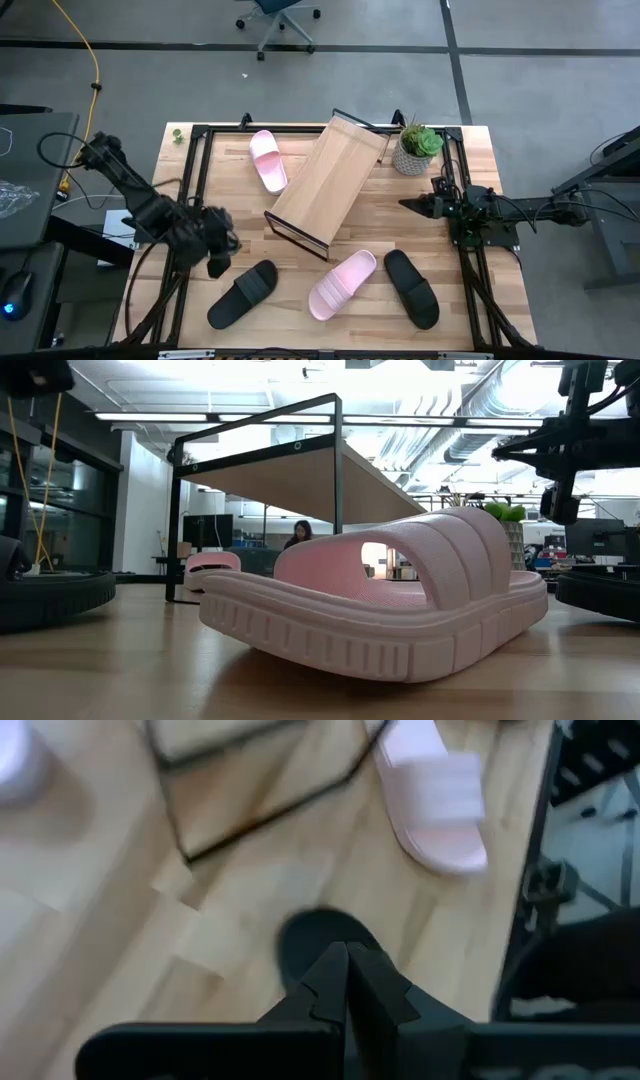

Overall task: Pick and place slides into the shelf
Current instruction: Put the bottom pink slide on the shelf

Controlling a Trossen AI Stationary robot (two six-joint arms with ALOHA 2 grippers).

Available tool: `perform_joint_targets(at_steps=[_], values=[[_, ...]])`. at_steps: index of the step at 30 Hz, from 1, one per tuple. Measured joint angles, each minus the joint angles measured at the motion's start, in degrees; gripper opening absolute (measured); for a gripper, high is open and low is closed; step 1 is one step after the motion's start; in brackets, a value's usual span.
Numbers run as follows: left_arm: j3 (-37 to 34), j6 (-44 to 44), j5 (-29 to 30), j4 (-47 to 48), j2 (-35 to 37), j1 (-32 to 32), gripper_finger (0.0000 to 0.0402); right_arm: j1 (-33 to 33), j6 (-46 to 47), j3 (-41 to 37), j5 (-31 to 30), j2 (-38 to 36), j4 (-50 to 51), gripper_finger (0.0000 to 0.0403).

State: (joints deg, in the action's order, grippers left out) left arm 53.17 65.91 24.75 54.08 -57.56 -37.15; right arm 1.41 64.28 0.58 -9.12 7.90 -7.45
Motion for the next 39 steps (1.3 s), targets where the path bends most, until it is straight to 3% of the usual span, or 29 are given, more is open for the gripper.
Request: perform_joint_targets(at_steps=[14,18,21,25,27,32,35,39], values=[[-0.02,9.98,-0.71,-8.24,-13.73,-17.18,0.0001,3.05,11.49,0.35,4.6,0.48,0.86,0.0],[-0.02,13.06,0.57,-8.11,-14.8,-20.09,0.0001,5.45,4.72,7.5,1.22,2.53,-3.25,0.0],[-0.02,14.44,4.11,-7.96,-14.78,-21.58,0.0001,6.54,-0.96,16.57,-1.58,5.61,3.4,0.0],[-0.02,14.19,6.78,-6.94,-14.78,-21.72,0.0001,8.32,0.14,26.58,-0.74,14.29,21.05,0.0],[-0.02,14.03,6.85,-6.62,-14.78,-21.72,0.0001,9.54,1.51,28.59,2.43,19.93,23.06,0.0],[-0.02,13.93,7.91,-5.84,-14.76,-21.74,0.0001,13.1,4.96,29.22,10.74,34.05,16.22,0.0001],[-0.02,13.86,8.6,-5.61,-14.76,-21.74,0.0001,15.46,6.13,29.24,11.3,42.05,11.24,0.001],[-0.02,13.68,10.08,-5.44,-14.76,-21.74,0.0001,18.27,7.94,29.27,11.32,51.57,2.08,0.0051]])
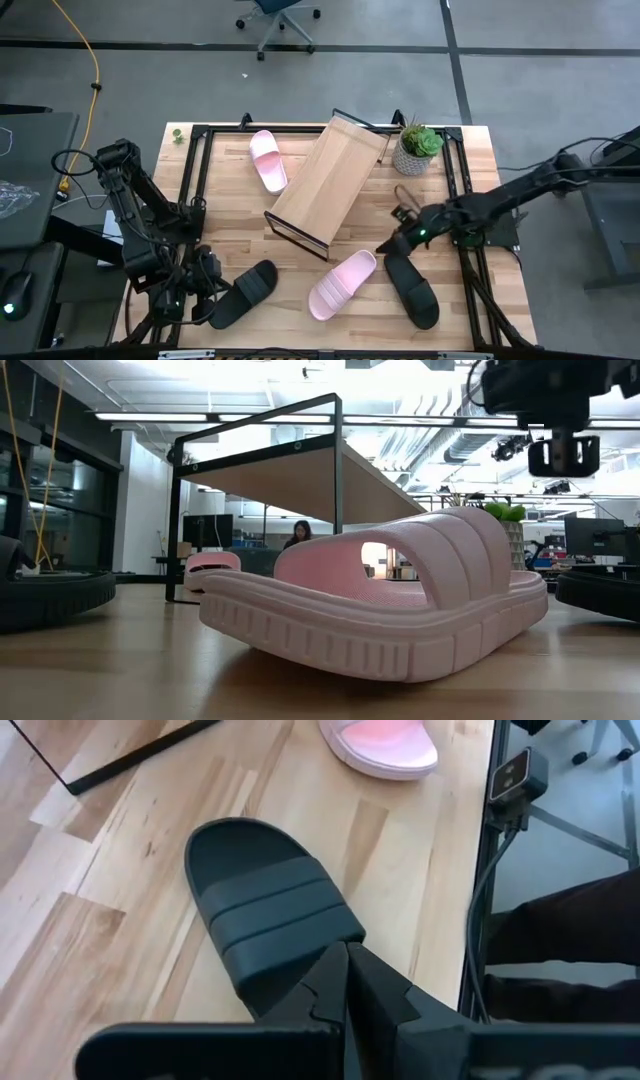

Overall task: Pick and place slides into the shelf
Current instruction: Put the bottom pink slide on the shelf

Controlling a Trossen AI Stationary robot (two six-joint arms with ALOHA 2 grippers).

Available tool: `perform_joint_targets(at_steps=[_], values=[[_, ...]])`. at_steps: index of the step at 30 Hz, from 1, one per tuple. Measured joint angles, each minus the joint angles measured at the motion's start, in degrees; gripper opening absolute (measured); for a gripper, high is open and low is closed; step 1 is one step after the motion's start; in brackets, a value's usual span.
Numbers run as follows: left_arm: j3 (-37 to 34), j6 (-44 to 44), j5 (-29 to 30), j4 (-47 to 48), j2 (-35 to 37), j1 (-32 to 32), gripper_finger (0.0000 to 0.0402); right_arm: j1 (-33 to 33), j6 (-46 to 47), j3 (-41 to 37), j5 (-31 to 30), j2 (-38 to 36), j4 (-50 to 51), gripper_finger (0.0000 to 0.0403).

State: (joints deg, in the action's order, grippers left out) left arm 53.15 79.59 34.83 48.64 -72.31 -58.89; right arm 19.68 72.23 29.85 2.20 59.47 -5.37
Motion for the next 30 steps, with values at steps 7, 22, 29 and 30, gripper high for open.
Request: perform_joint_targets(at_steps=[7,22,29,30], values=[[0.02,-0.26,0.79,0.78,0.0,0.0,0.0001,3.61,4.46,0.0,-3.56,14.24,-16.86,0.0134],[0.02,-0.26,0.79,1.02,0.0,0.0,0.0001,7.79,-1.62,17.09,-2.85,33.36,-5.06,0.0142],[0.02,-0.24,0.79,0.92,0.0,0.0,0.0001,7.87,-1.75,19.21,-4.0,37.05,-4.76,0.0142],[0.02,-0.24,0.79,0.85,0.0,0.0,0.0001,7.88,-1.73,19.3,-3.9,37.6,-4.88,0.0142]])
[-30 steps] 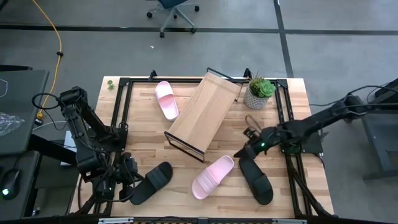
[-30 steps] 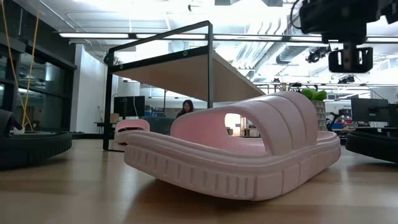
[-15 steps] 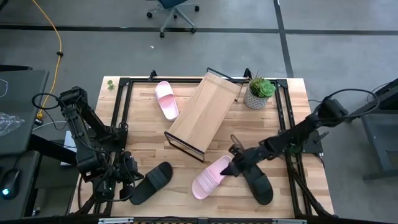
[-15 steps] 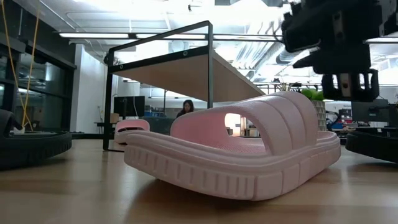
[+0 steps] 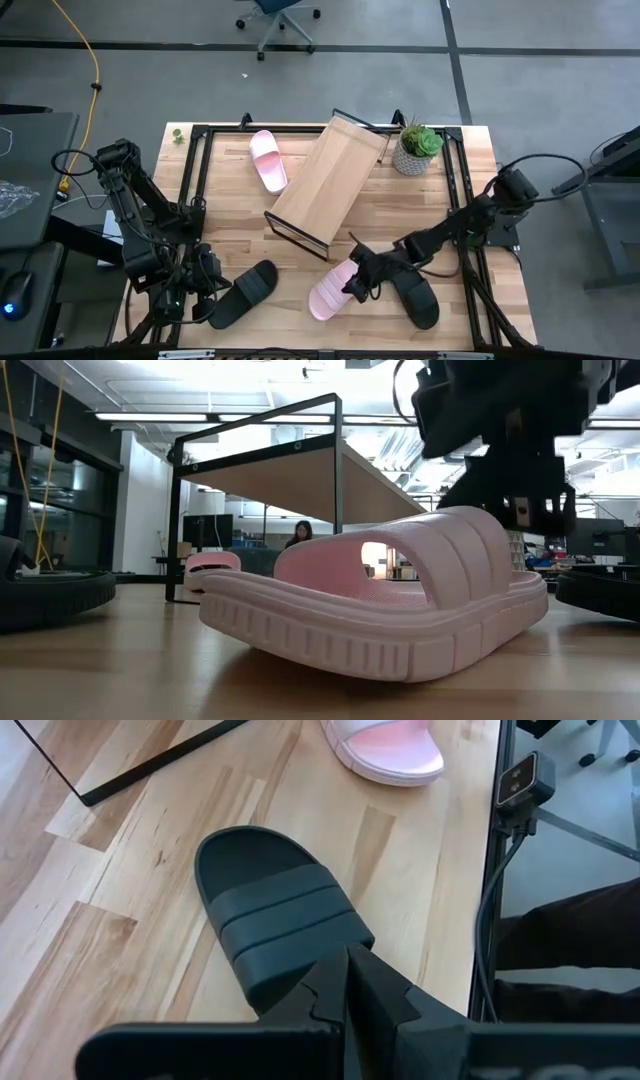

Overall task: Pick and place slides into the shelf
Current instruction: Put the bottom pink slide on the shelf

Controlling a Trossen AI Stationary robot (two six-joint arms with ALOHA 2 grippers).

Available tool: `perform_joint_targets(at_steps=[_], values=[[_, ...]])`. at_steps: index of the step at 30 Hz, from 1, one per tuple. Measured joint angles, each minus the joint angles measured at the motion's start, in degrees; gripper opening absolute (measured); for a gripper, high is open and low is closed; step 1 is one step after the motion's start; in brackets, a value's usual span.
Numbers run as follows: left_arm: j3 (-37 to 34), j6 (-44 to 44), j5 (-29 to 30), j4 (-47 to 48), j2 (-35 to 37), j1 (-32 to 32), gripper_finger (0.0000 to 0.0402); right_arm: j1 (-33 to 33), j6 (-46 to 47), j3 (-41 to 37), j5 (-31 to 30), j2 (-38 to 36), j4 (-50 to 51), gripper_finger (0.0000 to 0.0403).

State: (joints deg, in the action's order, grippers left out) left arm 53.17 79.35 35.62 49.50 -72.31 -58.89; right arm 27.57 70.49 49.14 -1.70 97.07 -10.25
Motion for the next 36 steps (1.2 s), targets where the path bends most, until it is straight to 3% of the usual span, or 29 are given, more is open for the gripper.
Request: perform_joint_targets(at_steps=[27,36], values=[[0.0,0.0,0.44,0.31,0.0,0.0,0.0001,-0.53,0.97,0.0,-2.1,3.19,-3.97,0.0142],[0.0,0.0,1.07,0.61,0.0,0.0,0.0001,-1.25,1.51,-0.01,1.11,6.39,-7.84,0.0142]])
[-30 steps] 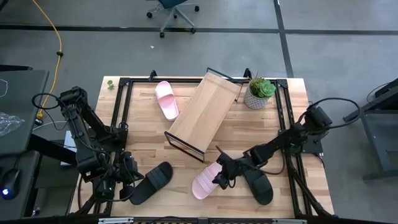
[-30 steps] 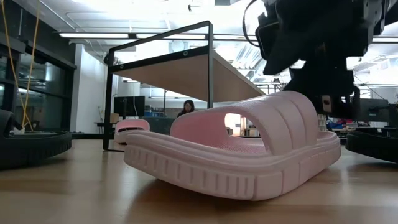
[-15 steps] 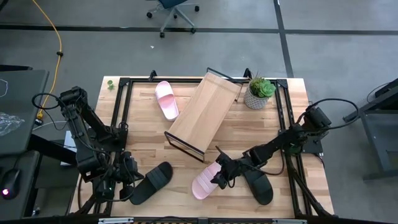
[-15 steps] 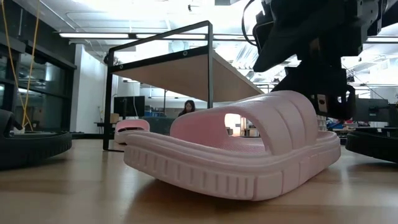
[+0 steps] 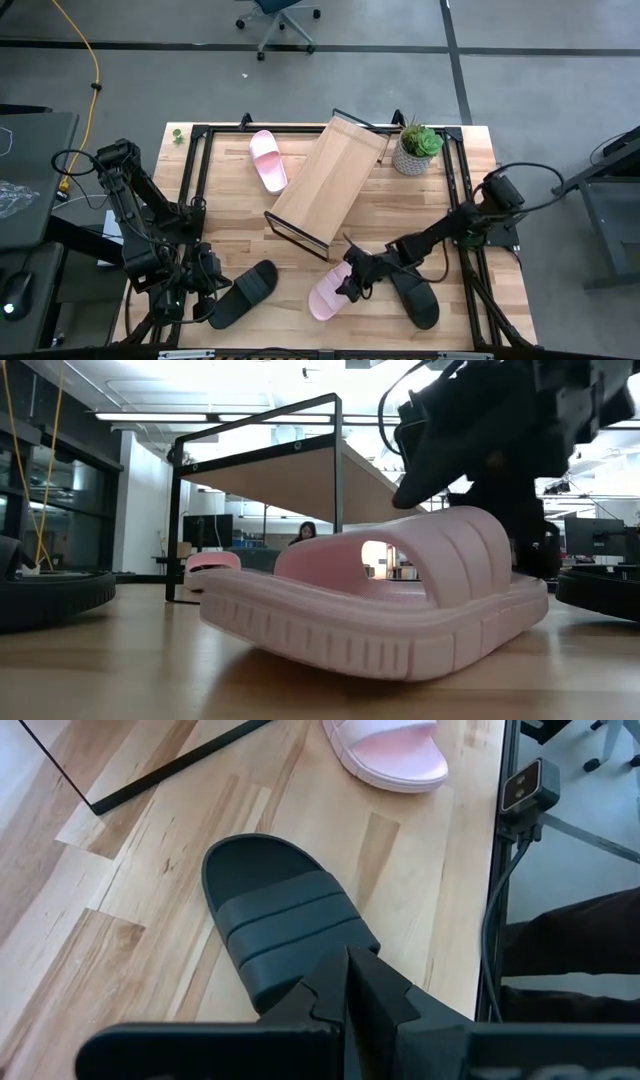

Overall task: Pick and place slides into the shelf
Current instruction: Put the bottom pink slide on the shelf

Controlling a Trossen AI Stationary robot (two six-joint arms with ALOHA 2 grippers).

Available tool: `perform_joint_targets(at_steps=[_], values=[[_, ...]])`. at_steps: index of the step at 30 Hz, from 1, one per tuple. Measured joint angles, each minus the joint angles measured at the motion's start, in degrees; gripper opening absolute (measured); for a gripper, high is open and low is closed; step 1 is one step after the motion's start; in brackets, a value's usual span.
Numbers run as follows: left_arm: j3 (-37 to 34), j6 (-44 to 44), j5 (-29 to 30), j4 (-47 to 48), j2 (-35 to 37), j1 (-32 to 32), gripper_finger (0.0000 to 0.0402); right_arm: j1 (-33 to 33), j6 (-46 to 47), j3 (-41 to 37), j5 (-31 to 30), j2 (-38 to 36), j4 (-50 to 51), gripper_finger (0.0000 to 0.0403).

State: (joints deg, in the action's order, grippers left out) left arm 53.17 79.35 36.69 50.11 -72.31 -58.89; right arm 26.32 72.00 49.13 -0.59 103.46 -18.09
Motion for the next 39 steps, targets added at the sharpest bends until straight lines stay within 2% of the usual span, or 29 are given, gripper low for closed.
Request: perform_joint_targets(at_steps=[9,19,26,39], values=[[0.0,0.0,0.0,0.02,0.01,0.0,0.0001,0.03,-1.33,0.0,0.64,0.0,-0.21,0.0135],[0.0,0.0,0.0,0.2,0.02,0.0,0.0001,-0.05,-2.86,0.0,2.33,0.0,-0.21,0.0047],[0.0,0.0,0.0,0.2,0.02,0.0,0.0001,-0.06,-3.8,0.0,2.33,0.0,-0.28,0.001],[0.0,0.01,-0.01,0.13,0.02,0.0,0.0001,0.46,-2.47,-0.02,2.64,-1.62,1.22,0.0001]])
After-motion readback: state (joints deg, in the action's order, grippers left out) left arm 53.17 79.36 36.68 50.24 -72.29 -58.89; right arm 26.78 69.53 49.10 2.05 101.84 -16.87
